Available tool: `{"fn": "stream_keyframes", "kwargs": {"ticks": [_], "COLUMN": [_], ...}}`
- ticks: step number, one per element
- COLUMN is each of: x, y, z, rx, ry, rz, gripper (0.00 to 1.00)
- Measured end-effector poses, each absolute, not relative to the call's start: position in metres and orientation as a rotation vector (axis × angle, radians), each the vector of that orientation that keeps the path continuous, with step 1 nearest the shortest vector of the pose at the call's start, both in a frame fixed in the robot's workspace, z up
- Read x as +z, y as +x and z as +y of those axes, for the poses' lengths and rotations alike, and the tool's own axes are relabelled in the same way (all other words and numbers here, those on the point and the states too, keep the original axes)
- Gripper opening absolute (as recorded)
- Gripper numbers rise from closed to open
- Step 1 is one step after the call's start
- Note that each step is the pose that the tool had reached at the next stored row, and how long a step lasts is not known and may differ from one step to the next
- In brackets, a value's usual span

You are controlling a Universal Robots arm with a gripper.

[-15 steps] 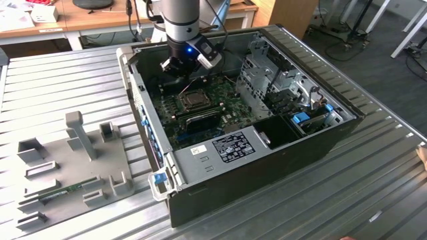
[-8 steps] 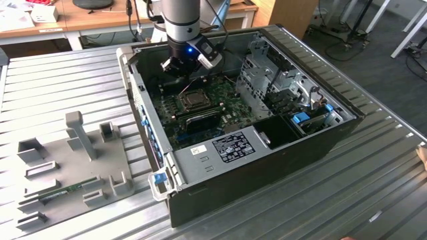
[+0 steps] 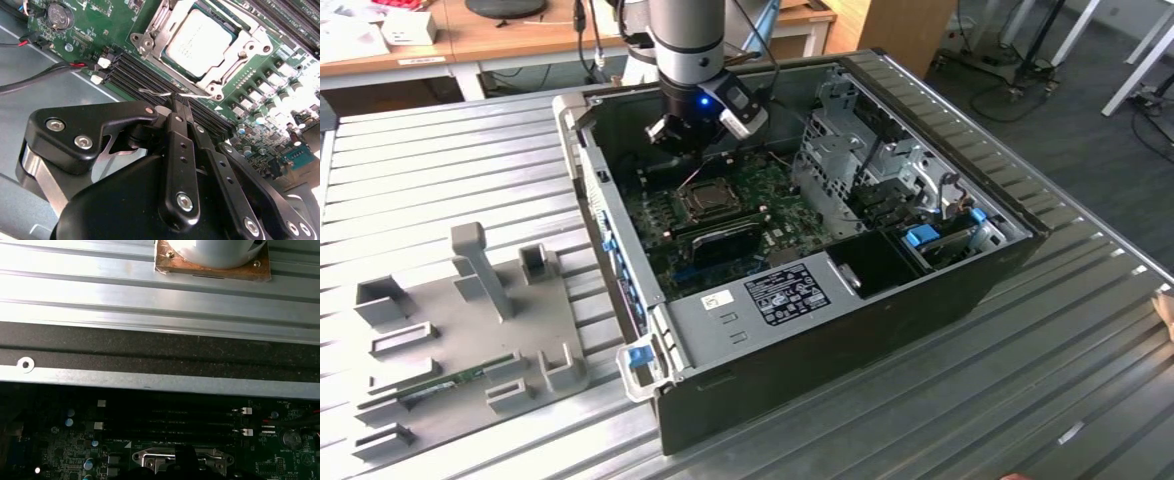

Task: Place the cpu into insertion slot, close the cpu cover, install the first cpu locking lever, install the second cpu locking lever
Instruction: 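Install the first cpu locking lever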

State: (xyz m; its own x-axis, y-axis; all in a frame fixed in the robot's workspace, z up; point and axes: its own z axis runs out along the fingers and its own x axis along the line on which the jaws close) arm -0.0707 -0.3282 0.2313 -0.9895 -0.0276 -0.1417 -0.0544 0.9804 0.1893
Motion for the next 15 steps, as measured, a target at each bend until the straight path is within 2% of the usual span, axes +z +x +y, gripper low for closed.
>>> {"fn": "stream_keyframes", "kwargs": {"ticks": [15], "x": [0.2304], "y": [-0.0700], "z": [-0.3264], "rx": [0.289], "ry": [-0.031], "rz": [2.987], "gripper": [0.10]}}
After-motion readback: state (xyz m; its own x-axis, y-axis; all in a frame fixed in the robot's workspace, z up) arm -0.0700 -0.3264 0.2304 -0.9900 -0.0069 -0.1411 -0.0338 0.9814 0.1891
